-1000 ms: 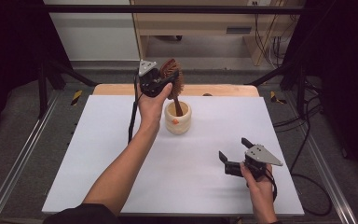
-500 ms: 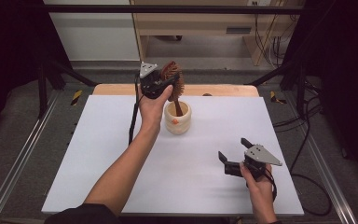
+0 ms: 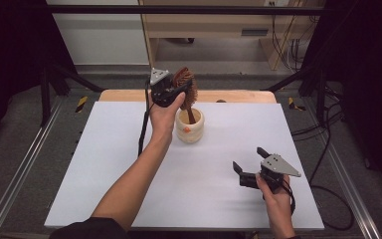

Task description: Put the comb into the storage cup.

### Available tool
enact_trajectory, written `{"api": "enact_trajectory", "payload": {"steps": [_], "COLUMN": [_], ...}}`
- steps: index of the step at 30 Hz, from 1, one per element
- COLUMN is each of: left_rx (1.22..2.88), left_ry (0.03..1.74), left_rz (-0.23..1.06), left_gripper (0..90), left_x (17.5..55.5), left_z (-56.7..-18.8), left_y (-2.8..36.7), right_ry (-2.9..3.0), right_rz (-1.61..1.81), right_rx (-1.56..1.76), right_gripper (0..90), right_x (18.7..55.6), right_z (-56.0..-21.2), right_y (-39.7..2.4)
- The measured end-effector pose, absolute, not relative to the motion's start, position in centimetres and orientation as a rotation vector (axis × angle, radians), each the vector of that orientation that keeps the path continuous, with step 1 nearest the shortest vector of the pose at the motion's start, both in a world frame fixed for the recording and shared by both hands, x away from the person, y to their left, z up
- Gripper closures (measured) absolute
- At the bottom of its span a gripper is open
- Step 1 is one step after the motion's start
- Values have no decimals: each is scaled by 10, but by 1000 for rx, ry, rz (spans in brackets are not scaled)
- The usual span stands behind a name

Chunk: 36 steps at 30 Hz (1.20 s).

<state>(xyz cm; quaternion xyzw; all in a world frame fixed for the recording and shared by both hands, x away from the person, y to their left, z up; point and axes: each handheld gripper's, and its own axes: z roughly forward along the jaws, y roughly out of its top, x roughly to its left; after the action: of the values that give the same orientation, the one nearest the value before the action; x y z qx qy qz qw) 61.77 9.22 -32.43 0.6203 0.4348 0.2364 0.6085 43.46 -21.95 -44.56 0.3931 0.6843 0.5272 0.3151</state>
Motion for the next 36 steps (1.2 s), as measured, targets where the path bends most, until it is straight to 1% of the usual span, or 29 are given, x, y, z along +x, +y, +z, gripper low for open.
{"api": "enact_trajectory", "payload": {"steps": [20,36], "left_rx": [1415,1408], "left_ry": [1038,1043], "left_rz": [514,502], "left_gripper": [508,508], "left_x": [622,622], "left_z": [-341,-346], "left_y": [89,86], "right_ry": [1811,1813], "right_rz": [1388,1387], "right_rx": [1035,1035], "right_gripper": [30,30], "right_x": [435,435], "right_z": [-446,-446], "right_y": [-219,-219]}}
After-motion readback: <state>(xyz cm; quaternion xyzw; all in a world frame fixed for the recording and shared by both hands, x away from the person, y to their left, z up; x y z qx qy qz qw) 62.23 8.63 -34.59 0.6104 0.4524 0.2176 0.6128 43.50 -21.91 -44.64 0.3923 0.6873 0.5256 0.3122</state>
